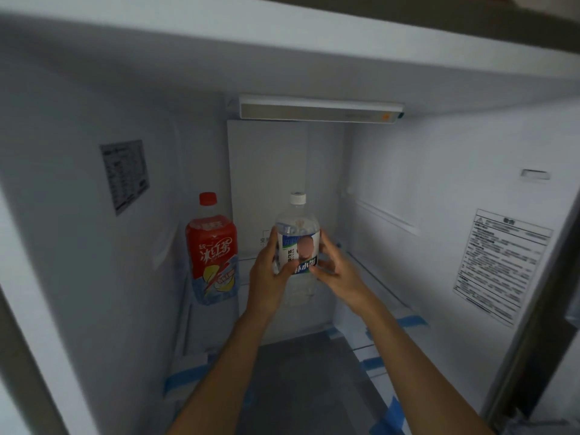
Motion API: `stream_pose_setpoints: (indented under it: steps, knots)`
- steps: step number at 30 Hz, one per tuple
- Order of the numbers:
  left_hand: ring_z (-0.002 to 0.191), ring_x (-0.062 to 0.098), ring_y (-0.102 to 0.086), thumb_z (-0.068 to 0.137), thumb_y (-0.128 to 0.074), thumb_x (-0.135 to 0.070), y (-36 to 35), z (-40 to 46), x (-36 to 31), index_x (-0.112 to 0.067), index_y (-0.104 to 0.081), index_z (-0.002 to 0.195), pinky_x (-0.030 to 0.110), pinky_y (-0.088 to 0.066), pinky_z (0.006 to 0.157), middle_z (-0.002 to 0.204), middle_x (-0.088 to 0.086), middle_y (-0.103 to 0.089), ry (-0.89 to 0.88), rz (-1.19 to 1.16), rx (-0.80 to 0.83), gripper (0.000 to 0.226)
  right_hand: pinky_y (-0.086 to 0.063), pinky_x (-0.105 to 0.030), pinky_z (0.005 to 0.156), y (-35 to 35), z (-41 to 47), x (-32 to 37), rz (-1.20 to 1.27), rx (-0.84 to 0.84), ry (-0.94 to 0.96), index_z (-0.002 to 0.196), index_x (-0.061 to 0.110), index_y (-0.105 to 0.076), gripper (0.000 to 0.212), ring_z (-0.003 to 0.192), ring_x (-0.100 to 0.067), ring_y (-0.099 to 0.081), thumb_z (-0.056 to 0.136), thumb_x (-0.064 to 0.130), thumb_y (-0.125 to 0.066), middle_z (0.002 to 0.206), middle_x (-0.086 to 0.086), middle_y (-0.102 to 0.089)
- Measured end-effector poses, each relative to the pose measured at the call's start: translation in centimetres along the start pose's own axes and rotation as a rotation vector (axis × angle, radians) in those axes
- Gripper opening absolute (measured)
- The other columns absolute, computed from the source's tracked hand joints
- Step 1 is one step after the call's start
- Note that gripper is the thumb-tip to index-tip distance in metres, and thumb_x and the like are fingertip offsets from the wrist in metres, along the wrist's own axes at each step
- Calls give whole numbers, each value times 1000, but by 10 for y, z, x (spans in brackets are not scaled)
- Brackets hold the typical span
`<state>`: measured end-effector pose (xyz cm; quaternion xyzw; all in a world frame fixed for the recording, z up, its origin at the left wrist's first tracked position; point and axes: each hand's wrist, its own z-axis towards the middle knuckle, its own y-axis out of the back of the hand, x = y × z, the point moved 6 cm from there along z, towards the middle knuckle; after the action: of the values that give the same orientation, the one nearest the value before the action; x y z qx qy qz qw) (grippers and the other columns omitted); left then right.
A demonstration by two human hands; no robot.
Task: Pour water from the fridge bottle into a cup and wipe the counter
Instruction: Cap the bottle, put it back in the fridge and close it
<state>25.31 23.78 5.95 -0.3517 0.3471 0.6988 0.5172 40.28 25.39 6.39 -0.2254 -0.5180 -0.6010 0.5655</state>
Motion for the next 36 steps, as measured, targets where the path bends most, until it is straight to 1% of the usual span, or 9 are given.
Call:
stream_pose_setpoints:
  steps: [3,7,13,15,19,23,28,31,36]
  knots:
    - [125,15,-47,88,-67,-11,-1,6,3,-33,-21,144,41,-45,105,137,-5,-45,7,32,-23,76,-44,-32,103,1,8,-3,-38,4,-3,150,29,-16,74,118,-7,-47,94,8,-58,135,13,-40]
    - [126,20,-49,87,-69,-12,-1,10,7,-31,-22,146,44,-45,104,141,4,-48,-1,71,-53,78,-46,-38,103,2,15,-4,-64,3,17,149,32,-17,74,122,-15,-49,93,7,-58,139,9,-41]
    - [131,21,-45,91,-64,-21,-3,14,12,-27,-17,152,48,-41,108,146,4,-43,2,111,10,77,-45,-10,89,4,20,-3,-112,-7,41,151,26,-21,74,123,-13,-47,92,8,-62,139,6,-45]
    - [134,20,-43,92,-63,-20,-2,14,8,-26,-16,152,43,-39,110,148,5,-41,6,125,36,77,-45,-10,89,4,19,-3,-164,-11,24,151,27,-22,72,122,-14,-49,92,11,-62,135,4,-48]
    - [129,19,-44,95,-59,-21,3,2,-5,-13,-31,148,20,-33,99,140,7,-46,45,310,5,60,-44,-32,101,8,11,-11,-196,-74,-141,150,18,-27,66,124,-23,-51,93,23,-60,139,-8,-48]
    - [115,31,-55,97,-52,-32,8,-31,-16,-7,-55,131,37,-46,94,127,15,-58,-9,691,-13,42,-40,-29,98,12,-21,-13,-448,-186,-113,136,6,-49,42,120,-26,-53,97,21,-53,133,-9,-53]
    - [128,23,-46,99,-38,-42,15,-74,-12,-18,-45,141,40,-39,104,143,4,-48,-9,1134,97,48,-53,-40,75,2,-69,-20,-799,-259,21,97,2,-66,26,90,-36,-61,89,21,-51,96,-18,-66]
    - [134,25,-39,100,-36,-42,21,-101,-14,-19,-42,143,43,-33,109,148,5,-42,-9,1197,150,49,-50,-37,68,-5,-100,-13,-900,-296,36,84,4,-64,28,83,-31,-60,88,25,-47,85,-13,-64]
    - [123,34,-50,95,-52,-35,37,-148,-30,-14,-55,133,50,-41,100,136,12,-55,-124,1164,147,44,-50,-38,71,-16,-154,10,-921,-353,24,97,5,-66,45,85,-30,-61,89,35,-33,91,-12,-66]
